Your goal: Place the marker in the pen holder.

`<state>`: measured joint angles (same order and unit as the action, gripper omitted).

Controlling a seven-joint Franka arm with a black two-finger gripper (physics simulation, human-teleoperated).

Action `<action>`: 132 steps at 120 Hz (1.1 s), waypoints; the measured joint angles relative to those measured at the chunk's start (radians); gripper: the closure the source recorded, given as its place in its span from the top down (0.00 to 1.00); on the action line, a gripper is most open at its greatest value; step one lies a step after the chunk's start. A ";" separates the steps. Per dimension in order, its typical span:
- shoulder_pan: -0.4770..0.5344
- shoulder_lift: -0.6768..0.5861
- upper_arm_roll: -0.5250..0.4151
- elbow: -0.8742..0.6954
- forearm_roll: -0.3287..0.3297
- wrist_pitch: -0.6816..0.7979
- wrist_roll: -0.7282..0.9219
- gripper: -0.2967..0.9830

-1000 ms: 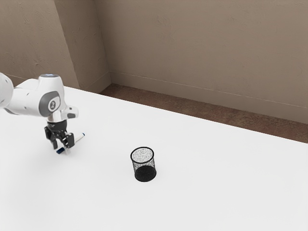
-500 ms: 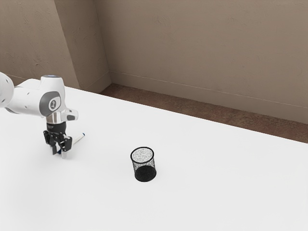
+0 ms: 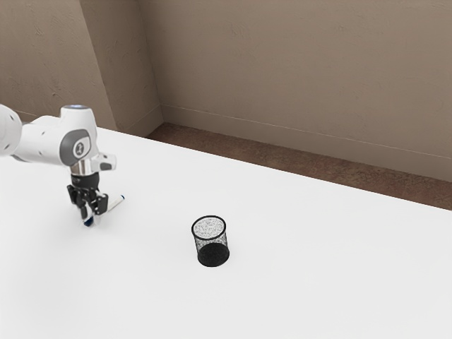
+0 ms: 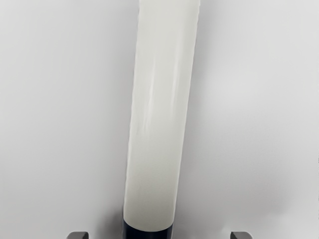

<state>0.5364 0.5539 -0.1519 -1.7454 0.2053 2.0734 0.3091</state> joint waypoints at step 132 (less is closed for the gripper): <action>0.003 0.072 -0.026 0.101 0.019 -0.124 -0.004 0.19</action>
<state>0.5398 0.6255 -0.1782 -1.6442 0.2241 1.9494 0.3052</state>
